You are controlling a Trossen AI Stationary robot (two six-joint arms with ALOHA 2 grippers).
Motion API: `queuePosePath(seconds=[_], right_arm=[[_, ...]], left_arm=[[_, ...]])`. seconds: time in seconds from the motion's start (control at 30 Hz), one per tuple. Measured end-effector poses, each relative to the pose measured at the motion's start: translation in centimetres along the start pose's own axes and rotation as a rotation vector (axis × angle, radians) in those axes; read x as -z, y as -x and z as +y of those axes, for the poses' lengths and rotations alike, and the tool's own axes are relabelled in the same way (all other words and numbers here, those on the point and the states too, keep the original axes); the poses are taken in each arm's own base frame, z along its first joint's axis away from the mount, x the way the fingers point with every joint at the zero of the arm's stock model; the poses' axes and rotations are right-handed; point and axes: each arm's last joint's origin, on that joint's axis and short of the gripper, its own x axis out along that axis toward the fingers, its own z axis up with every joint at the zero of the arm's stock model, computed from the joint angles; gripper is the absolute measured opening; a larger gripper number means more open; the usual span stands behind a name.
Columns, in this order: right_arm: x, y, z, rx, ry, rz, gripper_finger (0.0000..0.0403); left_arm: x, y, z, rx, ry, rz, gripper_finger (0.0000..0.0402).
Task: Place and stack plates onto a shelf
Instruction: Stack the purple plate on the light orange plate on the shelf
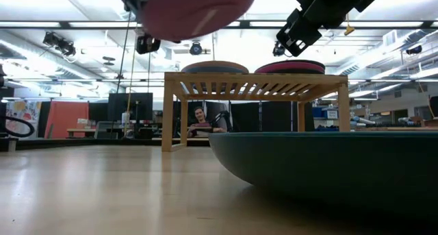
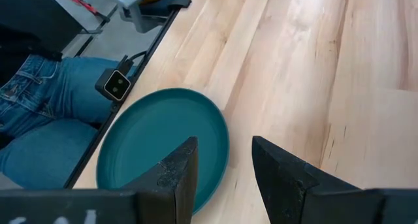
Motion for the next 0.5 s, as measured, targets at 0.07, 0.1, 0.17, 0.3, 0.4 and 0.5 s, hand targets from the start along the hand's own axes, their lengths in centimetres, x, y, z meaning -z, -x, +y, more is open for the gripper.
queuePosePath(seconds=[0.07, 0.1, 0.17, 0.3, 0.4, 0.5], right_arm=[[0.0, 0.0, 0.0, 0.0, 0.0, 0.0, 0.015], [0.0, 0.0, 0.0, 0.0, 0.0, -0.001, 0.015], [0.0, 0.0, 0.0, 0.0, 0.001, 0.0, 0.015], [0.0, 0.0, 0.0, 0.0, 0.0, 0.0, 0.015], [0.0, 0.0, 0.0, 0.0, 0.0, 0.0, 0.015], [0.0, 0.0, 0.0, 0.0, 0.0, 0.0, 0.015]], left_arm=[[-1.0, 0.6, 1.1, 0.004, 0.047, -0.059, 0.0021], [-1.4, 0.8, 1.6, 0.001, 0.068, -0.083, 0.0021], [-2.2, 1.4, 2.6, 0.011, 0.114, -0.142, 0.0021], [-4.0, 2.8, 4.4, 0.045, 0.191, -0.277, 0.0021], [-5.2, 3.9, 5.6, 0.052, 0.239, -0.386, 0.0021], [-6.1, 4.8, 6.9, 0.042, 0.281, -0.481, 0.0021]])
